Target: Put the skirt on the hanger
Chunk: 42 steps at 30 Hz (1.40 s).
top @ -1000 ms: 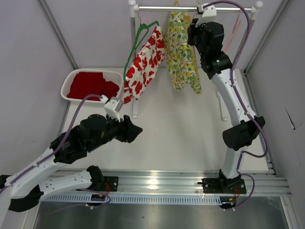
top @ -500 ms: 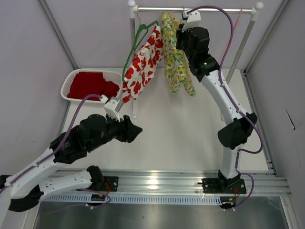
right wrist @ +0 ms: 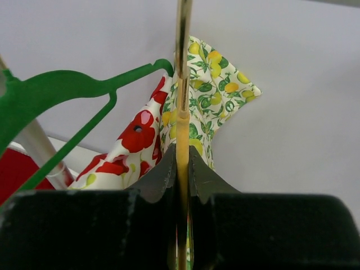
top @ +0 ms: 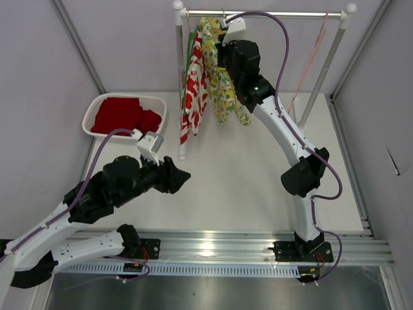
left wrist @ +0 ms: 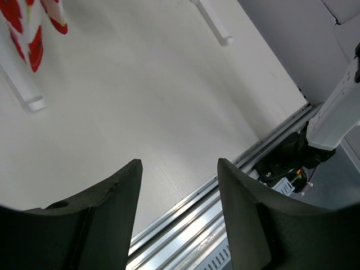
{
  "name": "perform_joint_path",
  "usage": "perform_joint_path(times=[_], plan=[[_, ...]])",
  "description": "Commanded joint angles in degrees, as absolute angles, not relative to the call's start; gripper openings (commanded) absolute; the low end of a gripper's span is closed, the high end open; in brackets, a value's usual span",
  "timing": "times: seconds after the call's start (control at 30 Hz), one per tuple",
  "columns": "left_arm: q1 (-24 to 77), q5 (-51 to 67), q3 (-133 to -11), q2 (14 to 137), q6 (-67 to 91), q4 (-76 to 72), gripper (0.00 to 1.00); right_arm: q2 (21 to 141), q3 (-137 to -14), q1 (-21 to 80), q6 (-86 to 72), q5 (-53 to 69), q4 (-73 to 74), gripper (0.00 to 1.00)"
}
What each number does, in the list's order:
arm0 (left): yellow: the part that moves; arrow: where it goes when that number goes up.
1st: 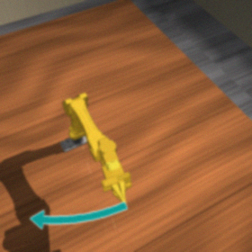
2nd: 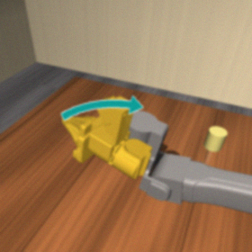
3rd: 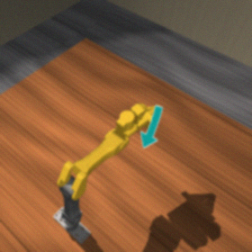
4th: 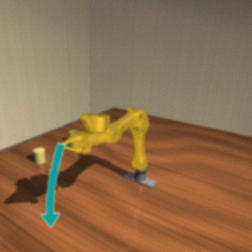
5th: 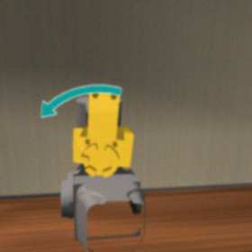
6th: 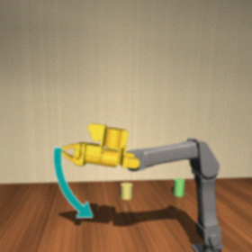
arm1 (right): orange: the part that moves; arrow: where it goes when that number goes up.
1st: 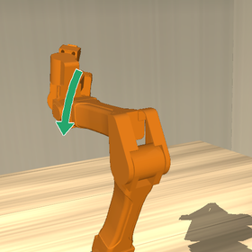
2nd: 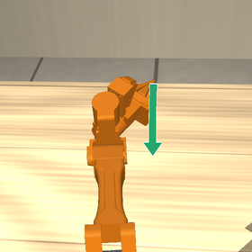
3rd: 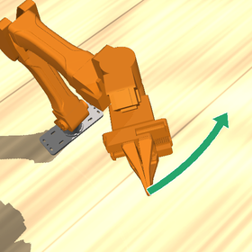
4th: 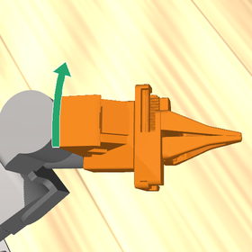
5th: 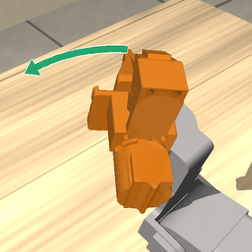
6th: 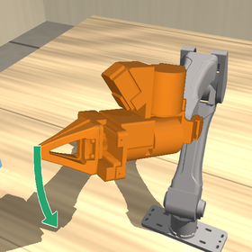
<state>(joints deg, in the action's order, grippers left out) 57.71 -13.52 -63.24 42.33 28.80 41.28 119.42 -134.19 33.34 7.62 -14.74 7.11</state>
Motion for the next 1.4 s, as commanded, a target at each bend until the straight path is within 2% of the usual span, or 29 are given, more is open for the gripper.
perform_joint_path(times=[0.0,0.07,0.17,0.2,0.3,0.4,0.67,0.7,0.83,1.0,1.17,1.37], plan=[[57.30,-14.50,-65.22,41.92,27.25,41.31,0.62,121.72,-137.54,35.24,9.67,-15.03,7.64,0.00],[57.22,-14.59,-65.30,41.92,27.25,41.40,0.62,122.08,-137.55,35.51,9.75,-15.99,7.73,0.01],[57.22,-14.76,-65.30,41.84,27.16,41.48,0.62,121.12,-136.41,35.68,9.14,-17.40,7.91,0.20],[57.22,-14.85,-65.30,41.75,27.07,41.48,0.63,120.59,-135.80,35.51,8.97,-17.49,7.82,0.34],[57.22,-15.29,-65.30,41.66,27.07,41.66,0.63,118.05,-132.81,35.33,7.91,-16.79,7.21,0.51],[57.13,-15.56,-65.39,41.66,26.98,41.75,0.63,115.76,-130.70,35.42,7.39,-16.61,7.29,0.62],[57.13,-16.61,-65.83,42.45,26.89,42.01,0.64,104.87,-121.47,35.86,5.19,-19.94,8.60,0.78],[57.04,-16.79,-66.00,42.54,26.81,41.92,0.64,103.55,-120.59,35.77,3.88,-20.56,9.40,0.99],[57.04,-17.58,-66.71,43.33,26.72,42.10,0.64,94.86,-112.35,35.24,0.27,-21.53,10.64,0.99],[57.04,-19.68,-67.50,44.03,27.16,42.45,0.64,77.54,-93.36,35.51,-5.26,-21.62,8.87,0.99],[57.04,-21.70,-67.85,44.56,28.12,42.01,0.64,62.62,-79.67,36.65,-12.55,-19.95,16.42,0.99],[57.04,-23.55,-67.15,45.35,29.35,40.52,0.64,50.90,-66.81,37.00,-16.96,-18.11,24.16,0.99]])
